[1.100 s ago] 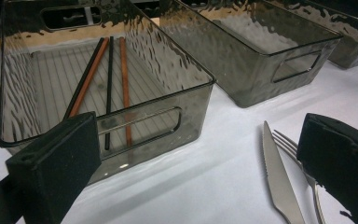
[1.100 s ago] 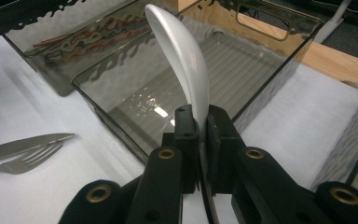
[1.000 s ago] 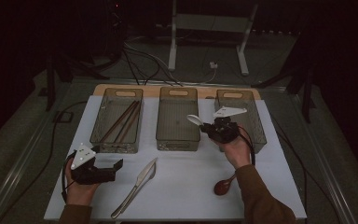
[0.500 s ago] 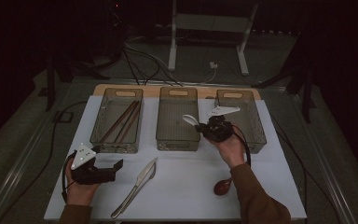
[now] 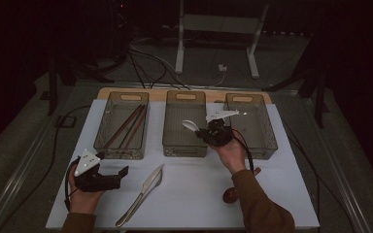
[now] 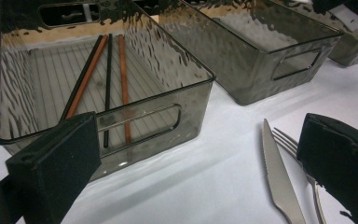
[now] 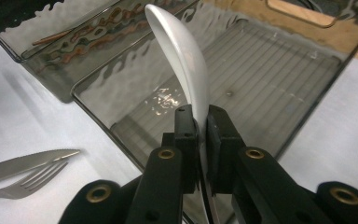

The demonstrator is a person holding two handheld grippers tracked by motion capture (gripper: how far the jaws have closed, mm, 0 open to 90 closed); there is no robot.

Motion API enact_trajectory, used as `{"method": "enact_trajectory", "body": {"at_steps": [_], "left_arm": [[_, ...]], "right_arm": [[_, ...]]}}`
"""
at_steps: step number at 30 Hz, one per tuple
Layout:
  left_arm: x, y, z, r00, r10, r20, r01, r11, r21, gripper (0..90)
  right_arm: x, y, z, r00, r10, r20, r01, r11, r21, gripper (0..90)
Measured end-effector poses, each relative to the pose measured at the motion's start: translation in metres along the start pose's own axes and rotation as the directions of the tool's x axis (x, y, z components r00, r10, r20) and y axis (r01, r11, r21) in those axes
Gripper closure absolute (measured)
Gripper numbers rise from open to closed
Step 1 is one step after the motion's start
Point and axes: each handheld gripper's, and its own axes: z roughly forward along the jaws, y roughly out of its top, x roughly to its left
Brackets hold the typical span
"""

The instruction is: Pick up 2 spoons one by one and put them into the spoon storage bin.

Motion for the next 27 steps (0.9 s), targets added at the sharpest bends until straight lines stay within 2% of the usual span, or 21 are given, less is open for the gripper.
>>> {"method": "enact_trajectory", "body": {"at_steps": [13,23,25,27], "left_arm": [[0.0,0.0,0.0,1.0,-0.003,-0.001,0.003,1.0,-0.002,0.7],[0.0,-0.001,0.0,1.0,-0.005,-0.001,0.005,1.0,-0.001,0.7],[0.0,0.0,0.0,1.0,-0.003,-0.002,0.003,1.0,-0.002,0.8],[0.0,0.0,-0.001,1.0,-0.004,-0.001,0.004,1.0,-0.002,0.7]], "right_arm": [[0.001,-0.003,0.015,0.9999,0.0,-0.016,0.001,0.997,0.073,83.3],[0.002,-0.003,0.013,0.9995,-0.007,-0.03,0.009,0.998,0.069,82.3],[0.001,-0.003,0.012,0.9995,-0.001,-0.03,0.003,0.998,0.064,78.1],[0.0,-0.004,0.01,0.9994,0.009,-0.033,-0.007,0.999,0.051,70.1]]}}
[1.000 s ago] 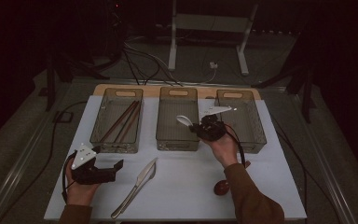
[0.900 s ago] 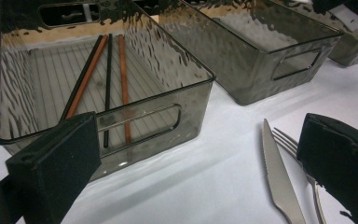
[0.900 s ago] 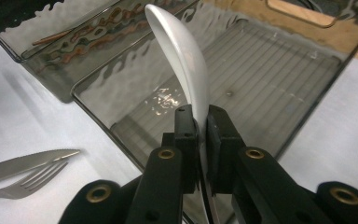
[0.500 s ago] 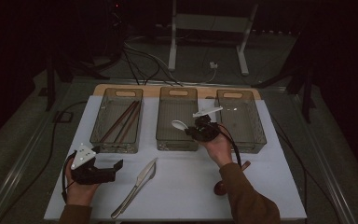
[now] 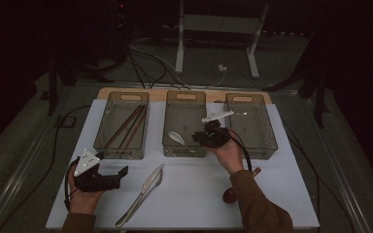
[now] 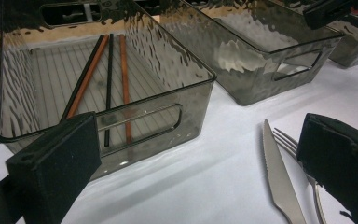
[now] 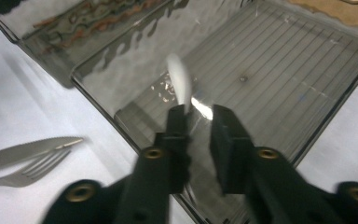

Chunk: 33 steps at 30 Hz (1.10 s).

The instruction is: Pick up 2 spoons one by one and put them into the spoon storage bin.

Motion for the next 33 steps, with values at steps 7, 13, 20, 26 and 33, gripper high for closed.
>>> {"method": "enact_trajectory", "body": {"at_steps": [7,13,20,26,33], "left_arm": [[0.001,0.0,0.0,1.0,-0.003,-0.004,0.003,1.0,0.0,0.7],[0.001,0.0,-0.001,1.0,-0.005,-0.006,0.005,1.0,0.001,0.7],[0.001,0.0,0.0,1.0,-0.009,-0.004,0.009,1.0,0.001,0.7],[0.001,0.0,-0.001,0.9999,-0.01,-0.005,0.01,0.9999,0.001,0.7],[0.002,-0.001,-0.001,0.9999,-0.014,-0.006,0.015,0.9999,0.002,0.7]], "right_arm": [[0.0,0.001,-0.011,0.9998,0.012,0.017,-0.012,0.999,-0.038,30.6],[-0.001,-0.002,-0.023,0.9996,0.006,0.027,-0.005,0.999,-0.038,14.5],[-0.006,-0.01,-0.041,0.9995,-0.011,0.028,0.012,0.999,-0.04,2.8],[-0.01,-0.016,-0.054,0.9993,-0.015,0.034,0.016,0.999,-0.048,0.0],[-0.014,-0.023,-0.06,0.9996,-0.007,0.029,0.009,0.999,-0.053,0.0]]}}
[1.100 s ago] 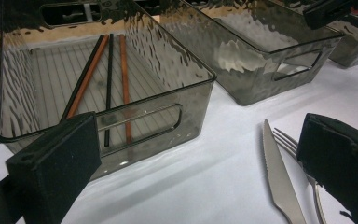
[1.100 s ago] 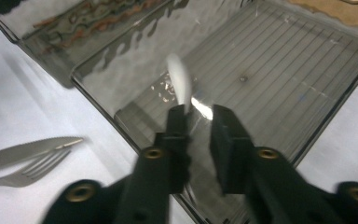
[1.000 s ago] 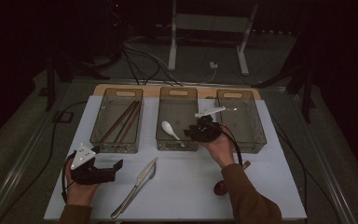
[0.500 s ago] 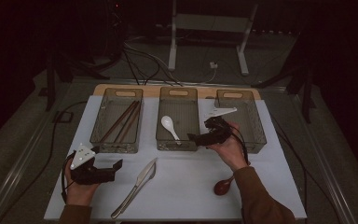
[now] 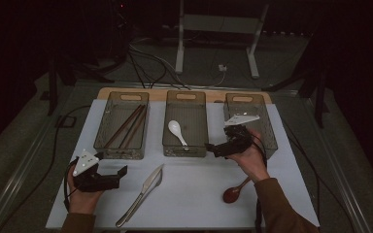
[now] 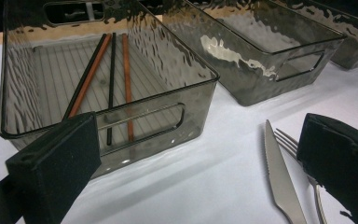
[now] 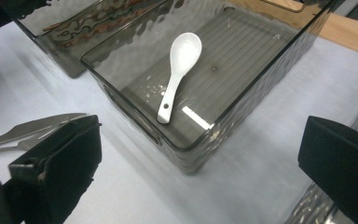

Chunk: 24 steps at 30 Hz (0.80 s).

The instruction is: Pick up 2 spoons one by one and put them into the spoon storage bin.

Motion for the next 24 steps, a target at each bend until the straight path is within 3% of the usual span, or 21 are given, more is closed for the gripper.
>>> {"method": "enact_trajectory", "body": {"at_steps": [14,24], "left_arm": [[0.0,0.0,0.0,1.0,-0.004,-0.003,0.004,1.0,0.0,0.7],[0.0,-0.001,0.001,1.0,-0.005,-0.002,0.005,1.0,0.003,0.7]], "right_arm": [[-0.008,-0.016,-0.02,0.9999,0.009,0.009,-0.009,1.0,-0.016,0.0],[-0.019,-0.039,-0.035,0.9995,0.023,0.021,-0.023,1.0,-0.012,0.0]]}}
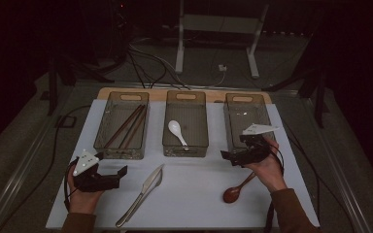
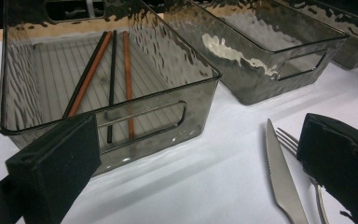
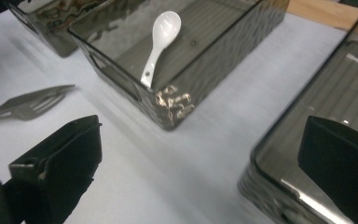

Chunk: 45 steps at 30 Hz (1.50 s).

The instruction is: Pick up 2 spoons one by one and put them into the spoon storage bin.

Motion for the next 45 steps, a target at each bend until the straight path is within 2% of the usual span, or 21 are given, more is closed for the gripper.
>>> {"method": "enact_trajectory", "body": {"at_steps": [4,17,23,31,36,39,42,45], "left_arm": [[0.0,0.0,0.0,1.0,0.001,-0.001,-0.001,1.0,0.0,0.7],[-0.001,0.0,0.0,1.0,0.0,-0.002,0.0,1.0,0.0,0.7],[-0.001,0.0,0.0,1.0,0.0,-0.002,0.0,1.0,0.0,0.7],[0.0,0.001,-0.001,1.0,0.001,-0.003,-0.001,1.0,-0.001,0.7],[-0.001,0.001,-0.001,1.0,0.001,-0.003,-0.001,1.0,-0.001,0.7],[-0.001,0.001,-0.001,1.0,-0.001,-0.003,0.001,1.0,-0.001,0.7],[0.0,0.001,-0.001,1.0,-0.001,-0.004,0.001,1.0,-0.001,0.7],[-0.001,0.001,0.0,1.0,-0.002,-0.003,0.002,1.0,-0.001,0.7]], "right_arm": [[-0.003,-0.008,-0.007,1.0,-0.009,-0.001,0.009,1.0,0.012,0.0],[-0.01,-0.045,-0.02,0.999,-0.045,0.004,0.044,0.994,0.098,0.0],[-0.012,-0.059,-0.019,0.9976,-0.069,-0.002,0.069,0.988,0.141,0.1],[-0.01,-0.073,-0.014,0.9939,-0.109,-0.016,0.11,0.973,0.205,1.5],[-0.006,-0.078,-0.015,0.9913,-0.128,-0.033,0.132,0.969,0.208,6.9],[-0.003,-0.081,-0.017,0.9915,-0.122,-0.046,0.129,0.971,0.202,19.7],[0.0,-0.086,-0.021,0.9888,-0.12,-0.09,0.135,0.972,0.191,38.6],[0.004,-0.09,-0.026,0.9784,-0.145,-0.148,0.17,0.97,0.172,61.6]]}}
